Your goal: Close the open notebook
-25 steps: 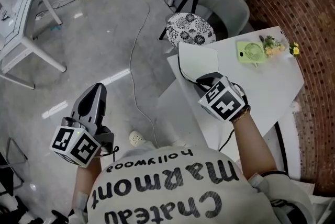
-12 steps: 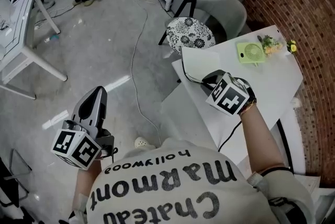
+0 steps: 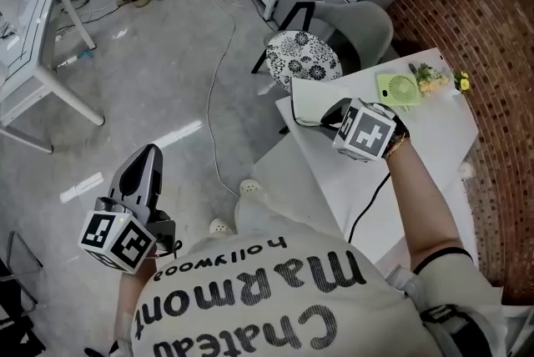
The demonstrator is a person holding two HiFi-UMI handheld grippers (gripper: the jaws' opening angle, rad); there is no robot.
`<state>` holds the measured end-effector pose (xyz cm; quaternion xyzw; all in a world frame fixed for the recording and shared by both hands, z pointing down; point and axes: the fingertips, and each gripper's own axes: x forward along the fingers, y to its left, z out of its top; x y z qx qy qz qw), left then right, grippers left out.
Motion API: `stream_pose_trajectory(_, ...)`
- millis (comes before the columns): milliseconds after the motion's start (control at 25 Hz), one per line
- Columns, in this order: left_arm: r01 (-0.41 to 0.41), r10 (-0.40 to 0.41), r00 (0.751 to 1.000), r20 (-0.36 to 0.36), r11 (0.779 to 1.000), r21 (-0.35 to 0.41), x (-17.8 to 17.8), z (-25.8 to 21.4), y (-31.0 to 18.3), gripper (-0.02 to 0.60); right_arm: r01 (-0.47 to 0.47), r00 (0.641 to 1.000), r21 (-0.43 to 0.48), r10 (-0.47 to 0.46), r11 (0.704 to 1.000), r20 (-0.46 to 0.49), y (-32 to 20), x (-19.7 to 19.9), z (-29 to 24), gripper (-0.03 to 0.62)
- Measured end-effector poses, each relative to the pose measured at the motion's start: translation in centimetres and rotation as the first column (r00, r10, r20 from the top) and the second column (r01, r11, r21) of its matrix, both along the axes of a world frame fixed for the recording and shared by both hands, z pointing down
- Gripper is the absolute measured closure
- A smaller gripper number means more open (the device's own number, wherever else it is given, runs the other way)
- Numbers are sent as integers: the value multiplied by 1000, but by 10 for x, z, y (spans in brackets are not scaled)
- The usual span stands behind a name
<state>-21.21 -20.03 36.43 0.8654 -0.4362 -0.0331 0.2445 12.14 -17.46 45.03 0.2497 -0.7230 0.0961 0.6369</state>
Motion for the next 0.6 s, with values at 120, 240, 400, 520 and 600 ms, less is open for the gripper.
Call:
stream_pose_trajectory(120,12,-11,1000,17,1000,-18,-6,6,-3,580,6,1000,-2,-6,1000,12,-12,-1,-1,566)
stream_pose_trajectory(240,27,-26,999,32,999,-39,-8,11,-7,580,7,999,-16,-7,1000,34,-21,0,-1,566)
stream_pose_trajectory(400,36,-33,998,48,998,-50,-4,12,-19,580,10,996,-74,-4,997,86,-25,3,-3,566)
stream_pose_trajectory(520,32,-30,998,49,998,-48,4,12,-30,580,28,994,-107,-17,994,110,-31,6,-4,566)
stream_pose_trajectory(600,20,-17,999,51,999,-51,13,14,-36,580,38,993,-121,-24,992,114,-35,10,-6,566)
